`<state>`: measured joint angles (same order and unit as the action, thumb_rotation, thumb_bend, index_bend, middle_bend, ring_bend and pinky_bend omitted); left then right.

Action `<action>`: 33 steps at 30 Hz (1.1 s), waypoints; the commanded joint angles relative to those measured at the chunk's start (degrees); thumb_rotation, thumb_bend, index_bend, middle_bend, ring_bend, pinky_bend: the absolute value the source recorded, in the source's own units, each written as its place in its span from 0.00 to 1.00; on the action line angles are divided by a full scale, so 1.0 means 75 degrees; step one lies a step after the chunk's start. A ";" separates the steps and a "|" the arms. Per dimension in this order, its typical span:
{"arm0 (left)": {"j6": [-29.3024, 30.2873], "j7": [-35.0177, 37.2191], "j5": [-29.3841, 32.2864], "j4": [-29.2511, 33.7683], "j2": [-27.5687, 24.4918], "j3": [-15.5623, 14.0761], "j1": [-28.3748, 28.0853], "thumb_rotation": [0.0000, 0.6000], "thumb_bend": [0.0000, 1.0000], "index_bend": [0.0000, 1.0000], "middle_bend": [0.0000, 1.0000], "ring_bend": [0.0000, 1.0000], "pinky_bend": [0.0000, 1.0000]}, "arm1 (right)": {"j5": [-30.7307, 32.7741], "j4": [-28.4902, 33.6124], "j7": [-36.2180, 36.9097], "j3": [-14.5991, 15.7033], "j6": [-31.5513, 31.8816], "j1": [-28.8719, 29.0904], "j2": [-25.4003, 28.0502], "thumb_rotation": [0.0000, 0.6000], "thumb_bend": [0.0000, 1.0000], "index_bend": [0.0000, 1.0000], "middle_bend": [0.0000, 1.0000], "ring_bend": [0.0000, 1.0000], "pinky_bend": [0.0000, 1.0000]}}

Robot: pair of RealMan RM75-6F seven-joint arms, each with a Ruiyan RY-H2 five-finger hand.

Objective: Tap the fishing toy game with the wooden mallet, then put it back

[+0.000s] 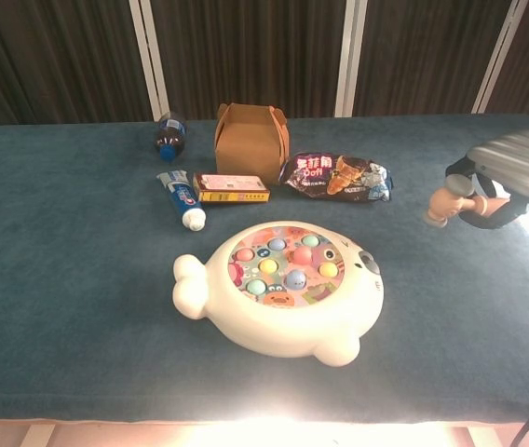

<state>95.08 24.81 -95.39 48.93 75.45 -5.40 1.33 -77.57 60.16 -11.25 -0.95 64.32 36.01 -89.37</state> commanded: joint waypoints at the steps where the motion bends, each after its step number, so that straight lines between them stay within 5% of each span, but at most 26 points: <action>1: -0.0016 -0.0002 0.0009 0.0001 0.0001 0.0000 0.0000 1.00 0.14 0.00 0.00 0.00 0.07 | -0.0214 -0.0822 0.0675 0.0042 -0.0131 -0.0178 -0.0474 1.00 0.49 0.96 0.66 0.57 0.67; 13: -0.0055 -0.0036 0.0000 0.0013 0.0007 -0.0011 -0.0013 1.00 0.14 0.00 0.00 0.00 0.07 | -0.0482 -0.2003 0.1544 -0.0037 -0.0383 -0.0254 -0.1077 1.00 0.49 0.85 0.64 0.52 0.66; 33: -0.0118 -0.0030 0.0028 0.0026 -0.0004 -0.0013 -0.0013 1.00 0.14 0.00 0.00 0.00 0.07 | -0.0570 -0.2059 0.1590 -0.0206 -0.0710 -0.0320 -0.1100 1.00 0.49 0.63 0.48 0.44 0.62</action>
<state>94.18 24.60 -95.17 49.12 75.42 -5.50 1.23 -81.83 44.71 0.70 -2.49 59.01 33.61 -97.62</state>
